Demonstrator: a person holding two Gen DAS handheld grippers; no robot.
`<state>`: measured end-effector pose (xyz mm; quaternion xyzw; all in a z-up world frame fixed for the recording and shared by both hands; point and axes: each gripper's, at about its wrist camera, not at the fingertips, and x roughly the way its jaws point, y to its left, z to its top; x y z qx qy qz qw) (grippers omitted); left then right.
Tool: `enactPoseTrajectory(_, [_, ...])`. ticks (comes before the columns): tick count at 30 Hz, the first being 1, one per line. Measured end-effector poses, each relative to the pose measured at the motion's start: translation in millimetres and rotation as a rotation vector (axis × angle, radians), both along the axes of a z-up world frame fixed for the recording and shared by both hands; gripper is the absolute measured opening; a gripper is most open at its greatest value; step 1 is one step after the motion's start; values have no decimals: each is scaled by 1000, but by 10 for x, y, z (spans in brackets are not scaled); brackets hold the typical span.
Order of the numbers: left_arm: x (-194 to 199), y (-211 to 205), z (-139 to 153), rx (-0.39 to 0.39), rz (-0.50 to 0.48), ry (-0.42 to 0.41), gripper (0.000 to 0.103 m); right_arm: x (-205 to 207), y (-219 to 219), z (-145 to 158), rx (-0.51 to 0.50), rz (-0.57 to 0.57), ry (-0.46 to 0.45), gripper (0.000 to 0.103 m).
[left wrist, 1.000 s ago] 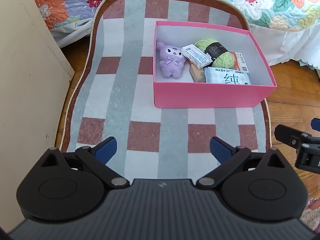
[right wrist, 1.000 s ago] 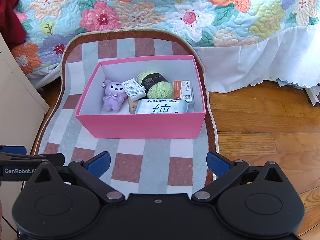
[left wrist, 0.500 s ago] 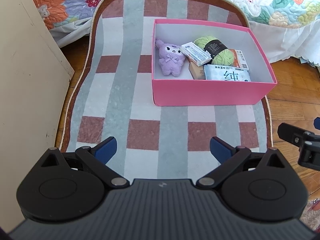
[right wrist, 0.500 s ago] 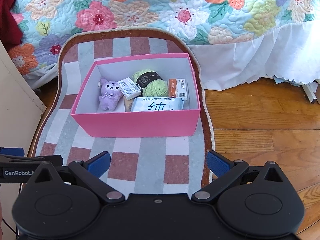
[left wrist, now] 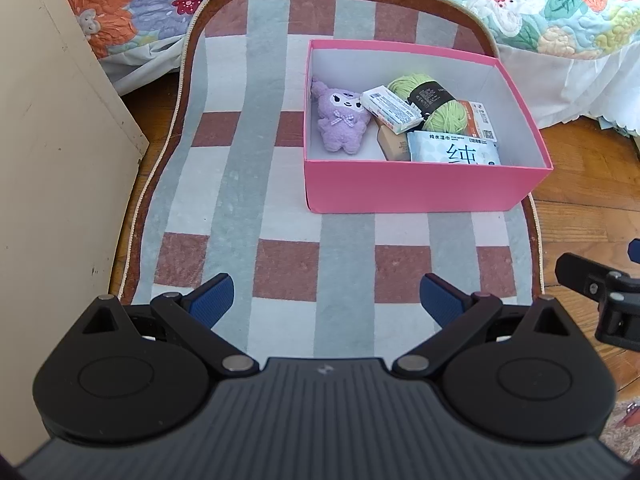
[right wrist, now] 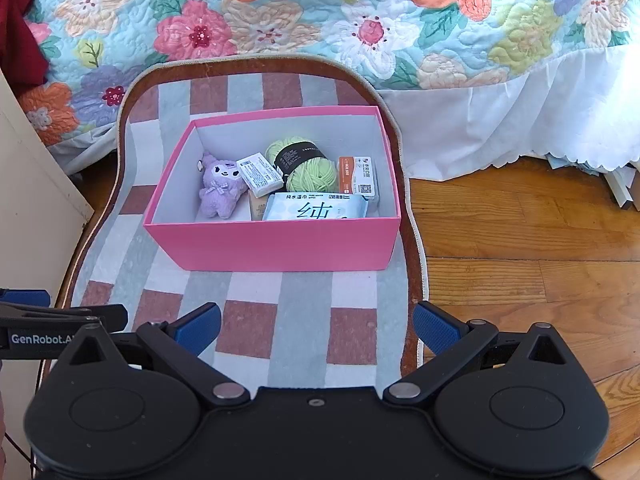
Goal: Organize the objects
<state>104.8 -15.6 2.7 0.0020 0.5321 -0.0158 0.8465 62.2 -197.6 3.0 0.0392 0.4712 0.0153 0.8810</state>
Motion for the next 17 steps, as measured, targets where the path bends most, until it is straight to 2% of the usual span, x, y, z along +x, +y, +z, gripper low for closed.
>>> enactPoseTrajectory(17, [27, 27, -9, 5, 15, 11, 101, -51, 13, 16, -11, -8, -11, 103])
